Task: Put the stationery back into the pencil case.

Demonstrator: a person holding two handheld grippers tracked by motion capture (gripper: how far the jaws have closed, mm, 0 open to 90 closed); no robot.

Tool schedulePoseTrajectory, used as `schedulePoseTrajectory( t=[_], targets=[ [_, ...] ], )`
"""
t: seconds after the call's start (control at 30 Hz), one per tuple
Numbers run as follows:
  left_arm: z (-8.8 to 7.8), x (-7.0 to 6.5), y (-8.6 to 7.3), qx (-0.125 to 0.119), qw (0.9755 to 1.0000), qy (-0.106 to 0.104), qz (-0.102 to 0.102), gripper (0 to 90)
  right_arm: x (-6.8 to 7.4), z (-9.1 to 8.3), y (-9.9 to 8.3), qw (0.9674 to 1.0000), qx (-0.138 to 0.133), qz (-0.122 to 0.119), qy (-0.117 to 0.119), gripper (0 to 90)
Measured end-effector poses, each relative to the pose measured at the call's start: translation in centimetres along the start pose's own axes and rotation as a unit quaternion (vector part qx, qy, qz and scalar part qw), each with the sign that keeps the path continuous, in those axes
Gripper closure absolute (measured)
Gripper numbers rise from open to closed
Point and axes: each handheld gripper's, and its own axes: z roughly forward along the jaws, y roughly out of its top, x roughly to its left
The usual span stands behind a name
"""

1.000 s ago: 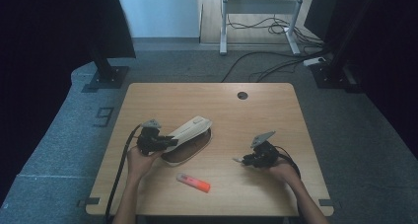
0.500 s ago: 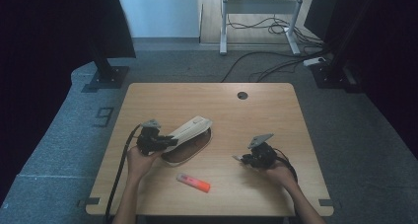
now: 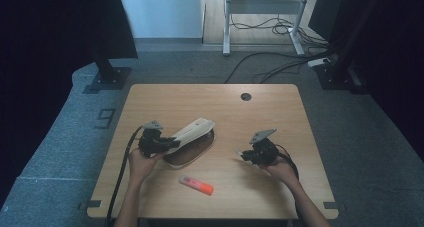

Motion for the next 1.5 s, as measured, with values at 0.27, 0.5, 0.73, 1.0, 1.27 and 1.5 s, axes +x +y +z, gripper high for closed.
schedulePoseTrajectory(
  t=[0.27,0.5,0.73,1.0,1.27,1.5],
  targets=[
    [0.0,0.0,0.0,0.000,1.0000,0.000,0.000,75.4,0.0,0.3,1.4,1.0000,-0.008,-0.002,0.003,78.7],
    [-0.1,0.0,0.0,-0.001,1.0000,0.000,0.000,75.5,0.2,1.1,2.7,0.9998,-0.016,-0.004,0.007,78.7],
    [-0.1,0.0,0.0,-0.001,1.0000,-0.001,0.000,75.5,0.5,1.9,4.1,0.9997,-0.021,-0.011,0.010,78.7],
    [-0.1,0.0,0.0,-0.003,1.0000,-0.002,-0.002,75.6,1.1,3.3,6.1,0.9994,-0.023,-0.023,0.014,78.6],
    [-0.2,-0.1,0.0,-0.005,1.0000,-0.003,-0.003,75.7,1.8,5.3,8.0,0.9991,-0.021,-0.034,0.016,78.6],
    [-0.2,-0.1,0.1,-0.008,1.0000,-0.003,-0.003,75.8,2.4,7.2,9.1,0.9988,-0.010,-0.045,0.017,78.6]
  ],
)
